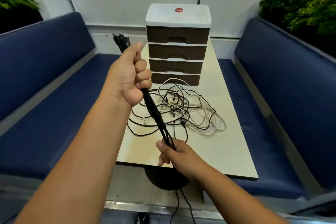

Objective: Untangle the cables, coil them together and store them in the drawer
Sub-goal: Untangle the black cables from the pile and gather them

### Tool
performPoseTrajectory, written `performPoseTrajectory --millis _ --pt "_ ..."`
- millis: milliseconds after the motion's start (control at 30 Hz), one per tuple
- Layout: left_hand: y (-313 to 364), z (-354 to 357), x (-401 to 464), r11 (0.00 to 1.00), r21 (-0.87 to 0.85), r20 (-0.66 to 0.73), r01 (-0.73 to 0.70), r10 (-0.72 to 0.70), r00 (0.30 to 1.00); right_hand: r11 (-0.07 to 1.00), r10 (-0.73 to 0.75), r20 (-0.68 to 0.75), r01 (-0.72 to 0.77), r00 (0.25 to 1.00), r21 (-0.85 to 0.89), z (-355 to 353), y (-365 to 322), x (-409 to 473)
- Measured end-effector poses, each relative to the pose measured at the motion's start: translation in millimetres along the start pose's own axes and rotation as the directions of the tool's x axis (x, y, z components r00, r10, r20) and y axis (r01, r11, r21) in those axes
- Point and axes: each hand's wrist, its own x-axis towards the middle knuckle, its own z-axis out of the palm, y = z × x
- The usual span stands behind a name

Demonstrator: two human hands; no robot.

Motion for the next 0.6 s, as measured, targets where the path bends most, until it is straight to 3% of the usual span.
performPoseTrajectory --millis 100,267,433,600 --pt "-1.6 -21.5 16.8 0.998 -0.017 0.005 0.058 -0.058 0.998 0.997 -0.012 0.105 0.02 0.994 -0.068 -3.5 8.4 17.4" --pt "-1.6 -58.8 52.5 0.995 -0.005 -0.053 0.101 -0.101 0.993 0.976 0.101 0.032 -0.105 0.994 0.192 -11.5 13.9 56.2" --pt "-2.1 -89.5 84.8 0.989 0.019 -0.111 0.145 -0.142 0.984 0.962 0.146 -0.338 -0.213 0.93 -0.169 -21.3 26.4 115.9" --pt "-4.3 -110.9 118.2 0.978 0.021 -0.1 0.205 -0.202 0.974 0.876 0.036 -0.389 -0.217 0.92 -0.431 -20.3 20.7 166.9"
